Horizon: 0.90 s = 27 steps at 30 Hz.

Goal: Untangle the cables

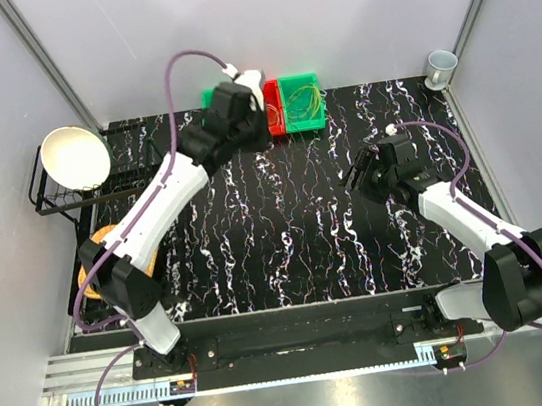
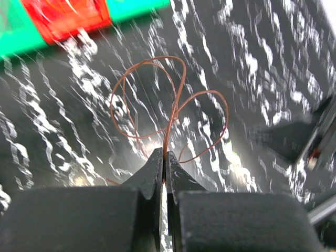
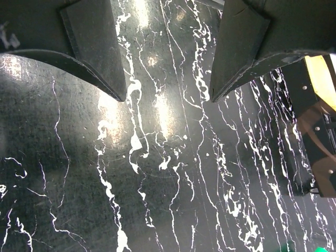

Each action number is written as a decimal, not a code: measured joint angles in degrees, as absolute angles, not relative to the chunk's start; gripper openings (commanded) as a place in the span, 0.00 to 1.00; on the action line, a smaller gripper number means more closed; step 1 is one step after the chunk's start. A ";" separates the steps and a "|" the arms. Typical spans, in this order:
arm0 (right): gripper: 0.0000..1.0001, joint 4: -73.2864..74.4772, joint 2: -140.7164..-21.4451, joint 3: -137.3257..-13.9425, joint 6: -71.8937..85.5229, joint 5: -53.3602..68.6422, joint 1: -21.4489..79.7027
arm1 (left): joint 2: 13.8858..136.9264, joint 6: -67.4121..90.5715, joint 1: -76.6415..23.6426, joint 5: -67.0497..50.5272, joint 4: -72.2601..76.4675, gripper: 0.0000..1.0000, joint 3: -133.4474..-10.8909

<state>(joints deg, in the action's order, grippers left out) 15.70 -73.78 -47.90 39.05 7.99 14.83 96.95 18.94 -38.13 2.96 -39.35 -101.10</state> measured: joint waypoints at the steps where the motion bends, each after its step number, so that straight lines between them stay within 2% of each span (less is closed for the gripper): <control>1: 0.71 15.70 -73.78 -47.72 39.05 7.99 14.83 | 97.69 18.81 -37.19 2.70 -39.48 0.00 -102.89; 10: 0.71 14.28 -73.78 -46.76 39.03 9.19 14.59 | 108.79 18.35 -26.87 1.52 -41.85 0.00 -122.06; 14: 0.71 13.56 -74.06 -46.35 39.03 10.59 14.57 | 112.79 18.35 -23.27 1.50 -41.74 0.00 -126.91; 27: 0.70 11.18 -77.14 -45.19 38.98 13.21 14.52 | 120.81 19.68 -14.39 -1.48 -27.99 0.00 -127.83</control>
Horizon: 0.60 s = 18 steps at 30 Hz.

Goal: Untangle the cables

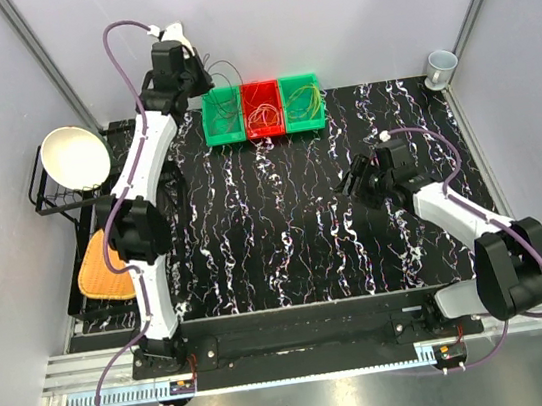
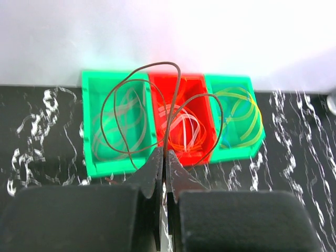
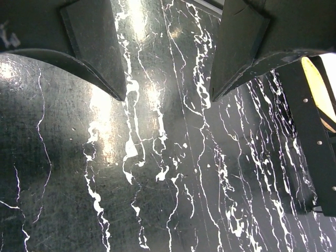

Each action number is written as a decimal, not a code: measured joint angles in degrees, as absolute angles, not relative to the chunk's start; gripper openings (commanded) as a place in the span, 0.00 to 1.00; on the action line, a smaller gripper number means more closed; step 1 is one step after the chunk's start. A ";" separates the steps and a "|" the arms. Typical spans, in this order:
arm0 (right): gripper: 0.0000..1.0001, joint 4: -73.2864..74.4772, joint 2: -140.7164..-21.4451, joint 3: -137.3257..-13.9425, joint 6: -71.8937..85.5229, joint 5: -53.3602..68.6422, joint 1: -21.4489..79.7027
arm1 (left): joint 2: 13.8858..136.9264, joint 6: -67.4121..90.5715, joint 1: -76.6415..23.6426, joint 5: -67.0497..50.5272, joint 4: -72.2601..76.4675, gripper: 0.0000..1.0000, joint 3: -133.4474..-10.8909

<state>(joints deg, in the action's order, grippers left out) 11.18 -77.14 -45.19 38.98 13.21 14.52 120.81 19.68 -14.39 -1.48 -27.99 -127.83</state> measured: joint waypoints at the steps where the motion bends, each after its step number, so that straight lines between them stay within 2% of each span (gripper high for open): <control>1: 0.70 10.98 -77.23 -44.99 38.96 13.21 14.52 | 121.38 19.79 -14.04 -1.52 -26.79 0.00 -127.76; 9: 0.70 9.85 -79.40 -44.53 38.94 14.24 14.50 | 130.08 22.37 -12.67 -2.26 -16.32 0.00 -128.95; 18: 0.70 8.10 -81.38 -44.34 38.96 14.72 14.50 | 136.31 22.96 -12.67 -1.52 -11.75 0.00 -127.96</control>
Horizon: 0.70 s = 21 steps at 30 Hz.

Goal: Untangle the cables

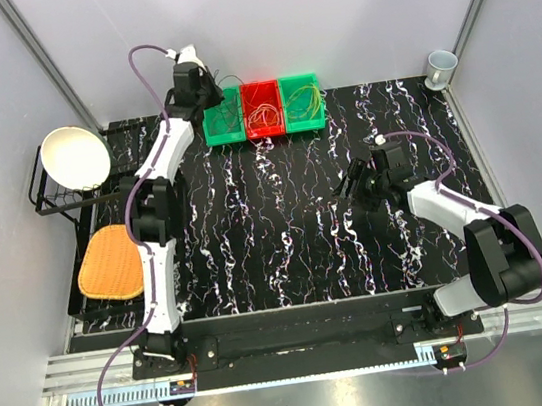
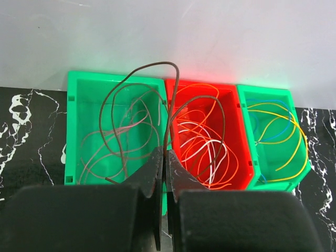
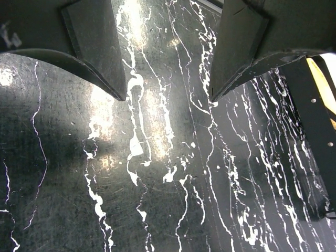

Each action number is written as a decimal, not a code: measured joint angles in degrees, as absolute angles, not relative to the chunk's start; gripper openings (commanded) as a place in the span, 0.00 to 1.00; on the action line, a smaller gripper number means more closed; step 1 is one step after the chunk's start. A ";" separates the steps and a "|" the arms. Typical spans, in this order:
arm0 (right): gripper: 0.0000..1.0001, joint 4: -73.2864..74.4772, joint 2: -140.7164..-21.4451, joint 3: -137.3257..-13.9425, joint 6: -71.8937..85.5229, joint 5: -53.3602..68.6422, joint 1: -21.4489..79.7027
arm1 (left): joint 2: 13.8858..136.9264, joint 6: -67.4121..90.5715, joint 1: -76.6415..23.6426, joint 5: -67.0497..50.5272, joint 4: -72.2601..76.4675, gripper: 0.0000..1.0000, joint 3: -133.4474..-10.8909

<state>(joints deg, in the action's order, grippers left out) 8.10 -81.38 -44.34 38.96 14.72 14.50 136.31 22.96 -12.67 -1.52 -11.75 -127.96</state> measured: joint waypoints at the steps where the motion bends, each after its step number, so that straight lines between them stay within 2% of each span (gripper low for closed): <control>1: 0.70 7.99 -81.69 -44.34 38.96 14.74 14.50 | 136.64 22.96 -12.60 -1.50 -11.35 0.00 -127.96; 8: 0.69 7.42 -82.72 -44.34 38.98 15.31 14.50 | 138.19 24.08 -11.55 -0.93 -9.56 0.01 -127.02; 15: 0.69 7.01 -83.55 -44.34 39.00 16.12 14.50 | 139.57 25.80 -9.82 -0.80 -9.47 0.09 -126.56; 19: 0.69 6.96 -83.59 -44.34 39.00 16.14 14.50 | 140.46 26.68 -9.39 -0.80 -9.41 0.28 -126.56; 21: 0.69 6.87 -83.68 -44.34 39.03 16.14 14.50 | 140.90 27.24 -9.26 -0.97 -9.39 0.34 -126.56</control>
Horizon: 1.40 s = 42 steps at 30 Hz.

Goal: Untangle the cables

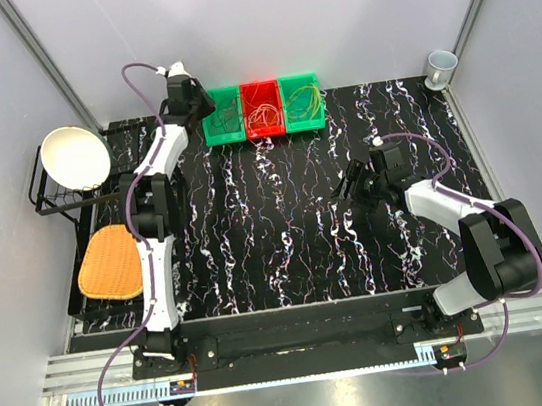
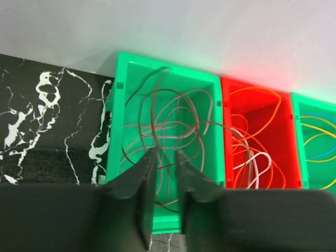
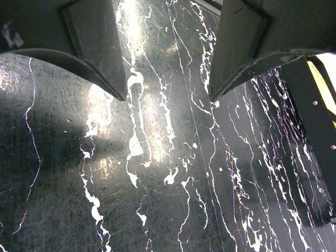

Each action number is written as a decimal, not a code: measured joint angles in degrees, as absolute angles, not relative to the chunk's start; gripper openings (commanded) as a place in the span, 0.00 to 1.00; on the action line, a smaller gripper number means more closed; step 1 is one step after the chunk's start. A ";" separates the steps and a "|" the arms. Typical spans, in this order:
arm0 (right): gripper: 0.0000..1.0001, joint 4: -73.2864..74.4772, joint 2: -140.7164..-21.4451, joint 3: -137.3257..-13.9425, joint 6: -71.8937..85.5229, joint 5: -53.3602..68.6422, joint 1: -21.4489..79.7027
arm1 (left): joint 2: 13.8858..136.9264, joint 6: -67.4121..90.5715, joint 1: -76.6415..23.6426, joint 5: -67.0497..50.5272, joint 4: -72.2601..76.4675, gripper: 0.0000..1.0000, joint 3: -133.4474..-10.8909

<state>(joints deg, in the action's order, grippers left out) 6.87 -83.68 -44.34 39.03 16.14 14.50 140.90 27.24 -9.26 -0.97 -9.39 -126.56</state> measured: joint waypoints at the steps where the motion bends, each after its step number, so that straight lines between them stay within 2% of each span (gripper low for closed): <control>1: 0.69 6.85 -83.72 -44.34 39.00 16.14 14.50 | 141.14 27.40 -9.26 -1.15 -9.37 0.38 -126.56; 2: 0.69 6.81 -83.79 -44.34 39.00 16.14 14.50 | 141.27 27.38 -9.26 -1.37 -9.34 0.46 -126.56; 5: 0.69 6.68 -84.09 -44.31 39.00 16.16 14.50 | 141.51 27.94 -9.26 -1.98 -9.41 0.60 -126.54; 9: 0.69 6.66 -84.23 -44.34 39.00 16.16 14.50 | 141.49 28.64 -9.32 -2.85 -8.86 0.71 -125.89; 11: 0.69 6.66 -84.25 -44.34 39.00 16.16 14.50 | 141.47 29.02 -9.32 -3.27 -8.99 0.84 -125.38; 15: 0.69 6.66 -84.25 -44.34 39.00 16.21 14.50 | 140.51 29.61 -9.32 -4.36 -9.54 0.99 -123.70; 22: 0.70 6.68 -84.16 -44.36 38.98 16.75 14.50 | 131.07 30.00 -9.89 -5.67 -10.72 0.99 -114.78; 29: 0.71 7.51 -82.70 -44.91 38.96 17.23 14.50 | 123.13 29.85 -11.05 -6.70 -10.92 0.99 -111.26; 37: 0.72 9.58 -77.60 -46.39 38.74 17.12 14.50 | 113.34 27.86 -15.94 -6.11 -13.65 0.99 -104.12; 42: 0.77 11.73 -75.57 -47.48 38.35 16.38 14.48 | 100.71 26.79 -20.34 -1.50 -16.14 0.99 -90.59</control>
<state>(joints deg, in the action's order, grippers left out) 11.73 -75.57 -47.48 38.35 16.38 14.48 100.71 26.79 -20.34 -1.50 -16.14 -90.59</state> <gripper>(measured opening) 0.729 0.987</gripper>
